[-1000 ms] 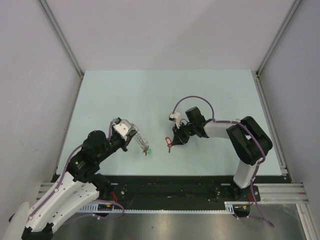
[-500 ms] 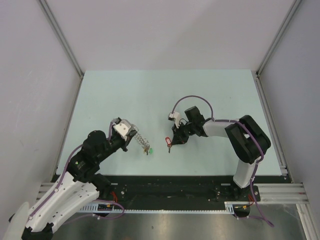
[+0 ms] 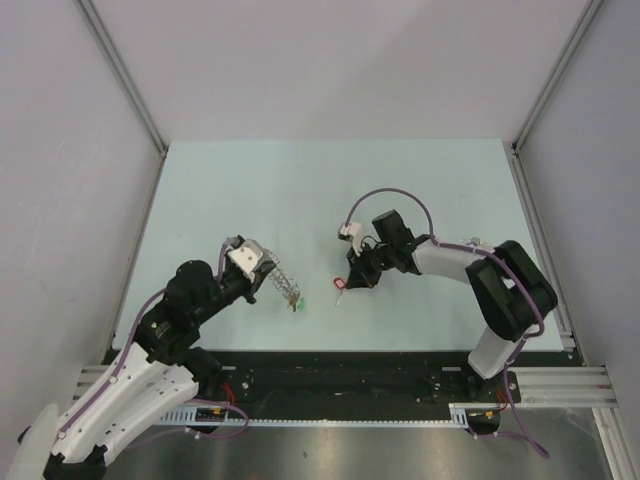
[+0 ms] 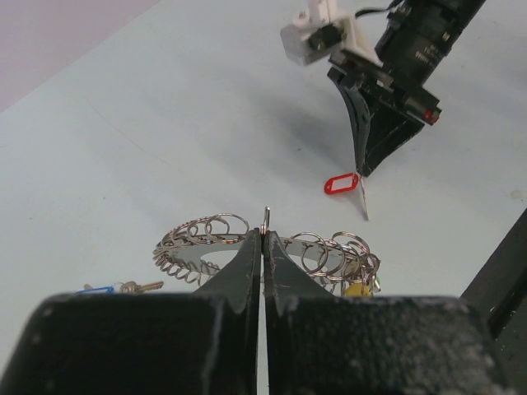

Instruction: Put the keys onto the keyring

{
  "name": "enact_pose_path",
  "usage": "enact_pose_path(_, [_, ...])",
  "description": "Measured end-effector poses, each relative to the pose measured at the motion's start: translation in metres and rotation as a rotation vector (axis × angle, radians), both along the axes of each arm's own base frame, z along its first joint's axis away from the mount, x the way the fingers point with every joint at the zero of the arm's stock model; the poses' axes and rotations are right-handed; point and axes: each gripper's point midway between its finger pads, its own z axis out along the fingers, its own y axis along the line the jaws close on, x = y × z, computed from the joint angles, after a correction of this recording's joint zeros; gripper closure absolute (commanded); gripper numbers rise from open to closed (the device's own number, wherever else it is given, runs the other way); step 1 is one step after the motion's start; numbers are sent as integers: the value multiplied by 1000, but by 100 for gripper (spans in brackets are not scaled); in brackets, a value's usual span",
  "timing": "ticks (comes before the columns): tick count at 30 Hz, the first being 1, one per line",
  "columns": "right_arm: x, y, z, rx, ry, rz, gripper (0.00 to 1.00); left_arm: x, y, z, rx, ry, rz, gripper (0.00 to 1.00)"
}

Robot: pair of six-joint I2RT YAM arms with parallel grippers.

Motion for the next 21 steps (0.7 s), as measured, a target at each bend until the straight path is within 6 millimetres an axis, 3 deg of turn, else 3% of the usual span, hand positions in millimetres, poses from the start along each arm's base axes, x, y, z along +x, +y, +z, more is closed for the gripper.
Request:
enact_pose_path(3, [2, 1, 32, 31, -91, -10, 100, -1, -4, -2, 3, 11, -18, 100])
enact_pose_path(6, [4, 2, 76, 92, -219, -24, 100, -1, -9, -4, 8, 27, -42, 99])
enact_pose_path(13, [-6, -5, 178, 292, -493, -61, 100, 3, -32, 19, -16, 33, -129, 100])
enact_pose_path(17, [-13, -10, 207, 380, -574, -68, 100, 5, -47, 35, -44, 19, -193, 99])
enact_pose_path(21, [-23, -17, 221, 448, -624, -66, 100, 8, -68, 55, -77, 1, -279, 100])
